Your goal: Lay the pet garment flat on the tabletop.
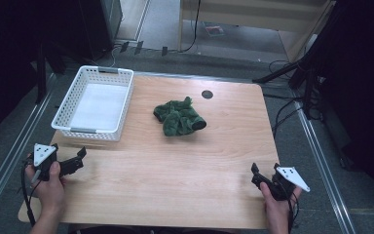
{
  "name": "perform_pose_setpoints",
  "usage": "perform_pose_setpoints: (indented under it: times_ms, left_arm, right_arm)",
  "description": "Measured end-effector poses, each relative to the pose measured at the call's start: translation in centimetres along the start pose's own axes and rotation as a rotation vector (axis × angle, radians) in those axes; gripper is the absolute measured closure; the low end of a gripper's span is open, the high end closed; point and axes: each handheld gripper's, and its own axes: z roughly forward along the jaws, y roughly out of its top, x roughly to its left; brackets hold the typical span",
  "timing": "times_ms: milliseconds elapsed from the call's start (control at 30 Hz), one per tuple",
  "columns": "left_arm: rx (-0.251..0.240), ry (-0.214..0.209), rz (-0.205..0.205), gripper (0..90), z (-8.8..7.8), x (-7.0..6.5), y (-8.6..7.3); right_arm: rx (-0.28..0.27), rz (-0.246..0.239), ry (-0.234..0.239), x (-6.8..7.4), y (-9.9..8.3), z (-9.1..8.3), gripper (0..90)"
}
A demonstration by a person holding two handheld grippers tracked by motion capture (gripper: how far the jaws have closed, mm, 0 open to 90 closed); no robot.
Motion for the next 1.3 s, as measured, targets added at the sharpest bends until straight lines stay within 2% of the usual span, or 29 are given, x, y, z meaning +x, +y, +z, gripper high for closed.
perform_pose_setpoints:
  times_ms: [67,200,267,300,333,400,567,867,1000,1133,1200,1233,1267,1300]
  left_arm:
    - [-0.003,0.001,-0.002,1.1,0.0,0.0,0.0]
    - [-0.02,0.001,-0.021,1.1,-0.2,0.2,-0.1]
    - [-0.026,-0.001,-0.015,1.1,-0.2,0.1,-0.1]
    - [-0.034,0.002,-0.008,1.1,-0.3,0.1,-0.2]
    - [-0.034,0.002,-0.008,1.1,-0.3,0.1,-0.2]
    - [-0.036,0.01,-0.005,1.1,-0.3,0.0,-0.2]
    - [-0.034,-0.004,-0.028,1.1,-0.3,0.3,-0.2]
    - [-0.032,-0.006,-0.02,1.1,-0.1,0.2,-0.1]
    - [-0.035,-0.005,-0.017,1.1,-0.2,0.1,-0.1]
    - [-0.041,-0.006,-0.019,1.1,-0.2,0.1,-0.1]
    - [-0.042,-0.01,-0.013,1.1,-0.3,0.1,-0.2]
    - [-0.042,-0.01,-0.013,1.1,-0.3,0.1,-0.2]
    - [-0.043,-0.011,-0.014,1.1,-0.3,0.0,-0.2]
    - [-0.047,-0.002,-0.014,1.1,-0.3,0.0,-0.2]
  right_arm:
    - [0.002,0.015,0.003,0.1,0.4,-0.1,14.9]
    - [-0.003,-0.015,0.011,1.4,1.4,-0.3,14.8]
    - [-0.002,-0.019,0.014,1.8,1.7,-0.3,14.8]
    - [0.003,-0.038,0.021,2.9,2.6,-0.2,14.8]
    - [0.003,-0.038,0.021,2.9,2.6,-0.2,14.8]
    - [-0.006,-0.054,0.052,4.1,3.8,0.0,14.8]
    - [-0.02,-0.085,0.111,6.6,5.8,1.0,14.8]
    - [0.012,-0.151,0.2,11.5,8.0,3.8,14.8]
    - [0.018,-0.173,0.257,13.7,8.9,5.2,13.3]
    - [0.036,-0.215,0.274,16.2,9.7,6.8,12.3]
    - [0.054,-0.228,0.283,17.4,10.3,7.9,5.4]
    - [0.054,-0.228,0.283,17.4,10.3,7.9,5.4]
    - [0.072,-0.222,0.292,17.9,10.6,8.5,0.6]
    - [0.1,-0.213,0.308,19.0,11.4,9.7,0.0]
